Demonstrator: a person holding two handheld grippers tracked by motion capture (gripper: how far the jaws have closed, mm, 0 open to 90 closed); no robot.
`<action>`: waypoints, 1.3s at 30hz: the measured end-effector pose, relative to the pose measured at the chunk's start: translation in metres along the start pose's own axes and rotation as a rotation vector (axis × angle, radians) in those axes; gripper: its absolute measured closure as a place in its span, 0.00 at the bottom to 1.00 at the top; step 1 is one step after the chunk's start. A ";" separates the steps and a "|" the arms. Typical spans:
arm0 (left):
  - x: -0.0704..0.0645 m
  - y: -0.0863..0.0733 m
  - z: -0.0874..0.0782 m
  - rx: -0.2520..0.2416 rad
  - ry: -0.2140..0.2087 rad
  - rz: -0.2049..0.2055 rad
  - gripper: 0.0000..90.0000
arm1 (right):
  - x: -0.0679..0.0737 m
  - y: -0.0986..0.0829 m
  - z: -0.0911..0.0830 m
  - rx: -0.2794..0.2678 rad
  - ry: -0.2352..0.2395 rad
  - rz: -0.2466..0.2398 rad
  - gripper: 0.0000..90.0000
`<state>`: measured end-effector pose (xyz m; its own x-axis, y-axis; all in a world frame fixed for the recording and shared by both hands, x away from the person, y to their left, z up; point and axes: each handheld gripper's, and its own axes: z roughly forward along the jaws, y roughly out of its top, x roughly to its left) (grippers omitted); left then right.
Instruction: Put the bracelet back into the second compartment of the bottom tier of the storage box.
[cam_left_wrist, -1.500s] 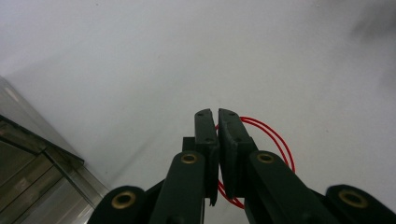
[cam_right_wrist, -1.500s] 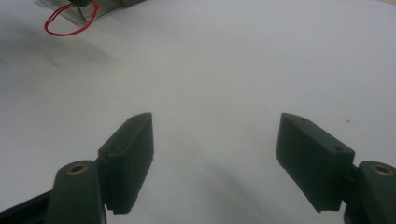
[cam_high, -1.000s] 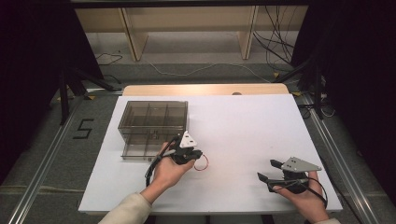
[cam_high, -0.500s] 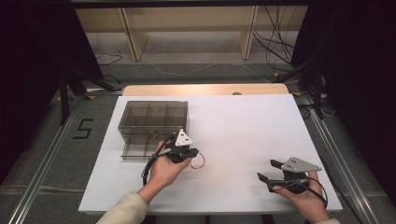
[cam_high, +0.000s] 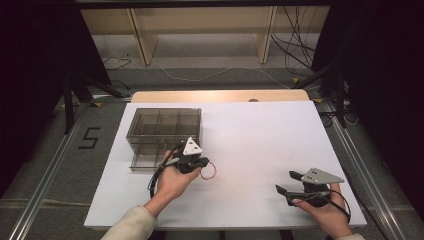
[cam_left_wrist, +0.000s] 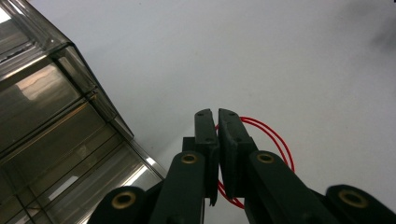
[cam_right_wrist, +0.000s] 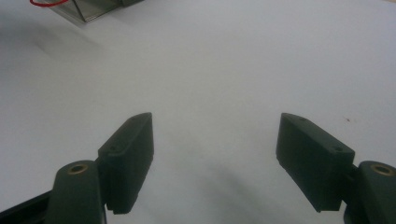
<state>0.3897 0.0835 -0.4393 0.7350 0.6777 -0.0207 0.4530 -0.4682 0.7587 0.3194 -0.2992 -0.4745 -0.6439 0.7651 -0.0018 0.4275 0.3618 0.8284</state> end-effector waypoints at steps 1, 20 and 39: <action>0.000 0.000 0.000 -0.001 0.002 -0.001 0.96 | 0.000 0.000 0.000 -0.002 0.000 -0.002 0.32; 0.010 -0.005 -0.011 -0.012 0.022 -0.024 0.97 | 0.001 0.000 0.000 0.000 0.001 -0.003 0.32; 0.015 -0.007 -0.017 -0.019 0.034 -0.039 0.97 | 0.001 0.000 0.001 0.000 0.005 -0.001 0.32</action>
<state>0.3894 0.1068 -0.4336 0.6993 0.7143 -0.0280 0.4707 -0.4306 0.7701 0.3200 -0.2981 -0.4752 -0.6475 0.7621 0.0000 0.4265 0.3624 0.8287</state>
